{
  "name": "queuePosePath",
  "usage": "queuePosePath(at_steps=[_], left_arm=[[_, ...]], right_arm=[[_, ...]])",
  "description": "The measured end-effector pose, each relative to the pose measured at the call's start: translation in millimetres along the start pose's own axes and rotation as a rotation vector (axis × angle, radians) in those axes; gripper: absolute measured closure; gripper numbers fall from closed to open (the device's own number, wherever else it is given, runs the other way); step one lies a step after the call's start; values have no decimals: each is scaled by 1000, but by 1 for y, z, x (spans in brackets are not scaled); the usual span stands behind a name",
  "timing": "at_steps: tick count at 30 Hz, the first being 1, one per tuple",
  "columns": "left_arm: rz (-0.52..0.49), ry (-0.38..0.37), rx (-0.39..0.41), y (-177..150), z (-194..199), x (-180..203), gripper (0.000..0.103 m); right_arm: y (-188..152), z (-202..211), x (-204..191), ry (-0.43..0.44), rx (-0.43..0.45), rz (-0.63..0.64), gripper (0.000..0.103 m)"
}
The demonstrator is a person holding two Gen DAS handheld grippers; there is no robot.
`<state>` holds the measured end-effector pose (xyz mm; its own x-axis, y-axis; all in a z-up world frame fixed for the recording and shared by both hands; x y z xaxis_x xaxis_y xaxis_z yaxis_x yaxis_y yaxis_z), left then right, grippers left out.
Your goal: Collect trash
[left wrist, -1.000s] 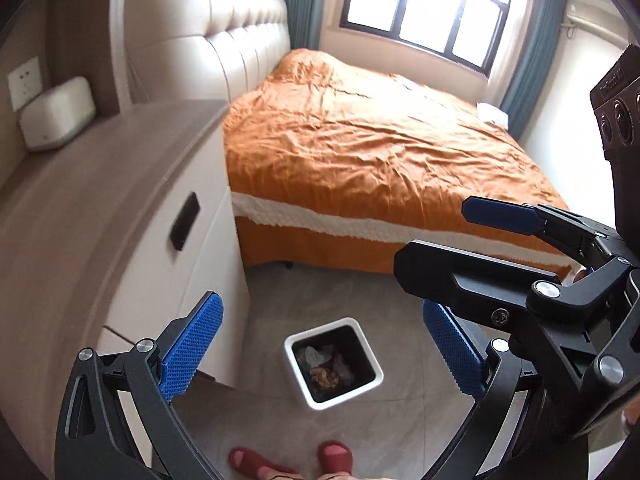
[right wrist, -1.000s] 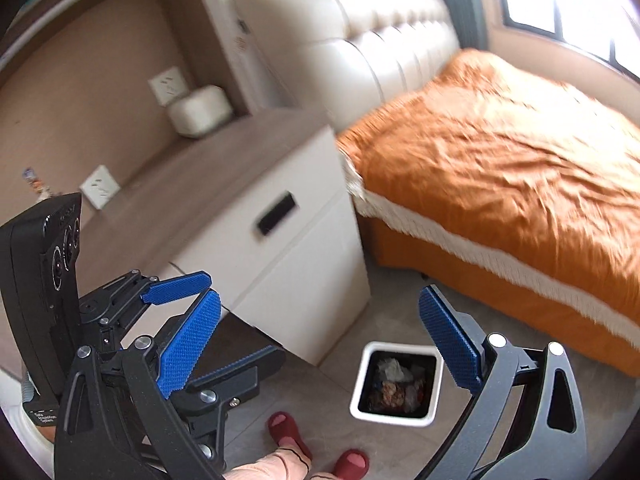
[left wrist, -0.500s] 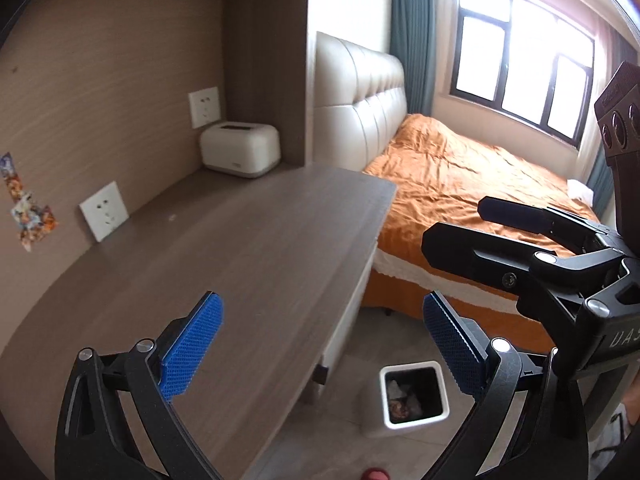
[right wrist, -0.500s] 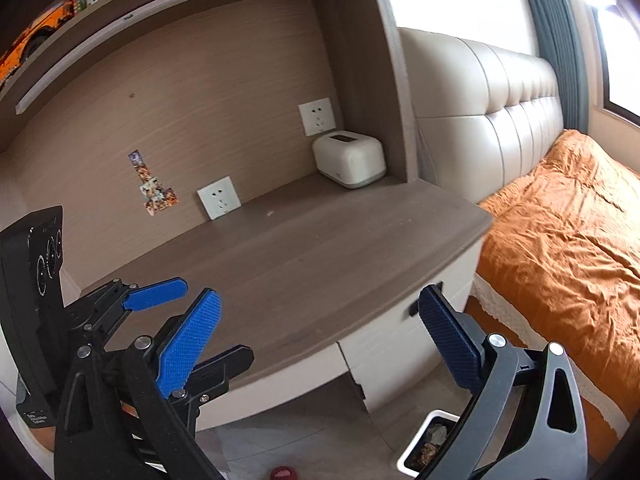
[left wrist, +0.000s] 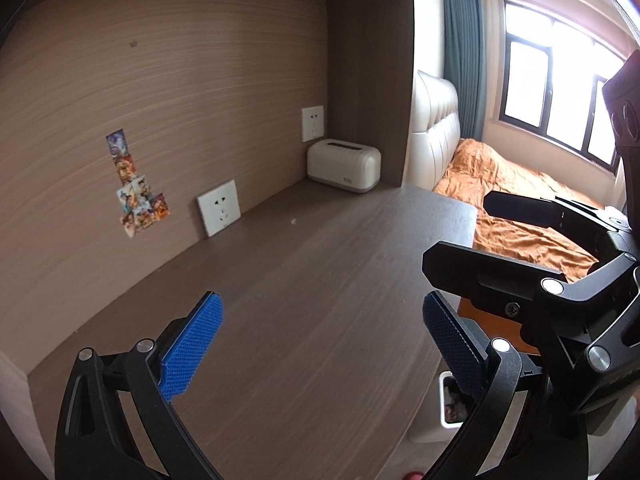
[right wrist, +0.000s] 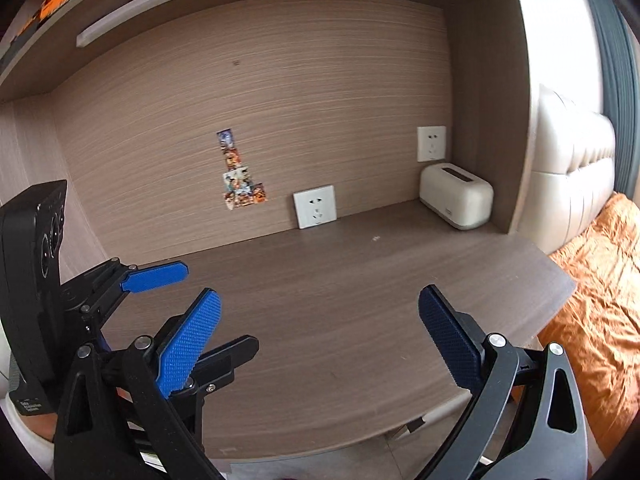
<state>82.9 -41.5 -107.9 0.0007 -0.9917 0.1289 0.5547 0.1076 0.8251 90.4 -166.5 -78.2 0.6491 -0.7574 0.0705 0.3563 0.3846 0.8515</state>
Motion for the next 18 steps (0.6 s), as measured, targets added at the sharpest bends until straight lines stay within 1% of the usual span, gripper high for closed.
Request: queuePosePath(at_steps=[9,13,18], left_arm=[[28,49,43,17,9,-58,5],[31,76,57,23,13,-71,5],[32,74,57,27,15,-78,5]], right_arm=[[27,-23,-37,4,16,48,4],[37,-29,-46,6,27,49,4],[45,-37,-52,4,36,48,4]])
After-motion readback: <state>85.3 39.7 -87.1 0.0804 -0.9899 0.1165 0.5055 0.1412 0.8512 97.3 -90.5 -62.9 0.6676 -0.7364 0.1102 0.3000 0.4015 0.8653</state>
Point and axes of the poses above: each gripper's, at about its wrist camera, not at the fingertips, and z roughly against the way its jaws point, x to its right, y to its top, the point moved 5 cm from there along -z, roughly the way its jaws point, and after that the axes turned 9 degrees about z, right-handed, at the moved point
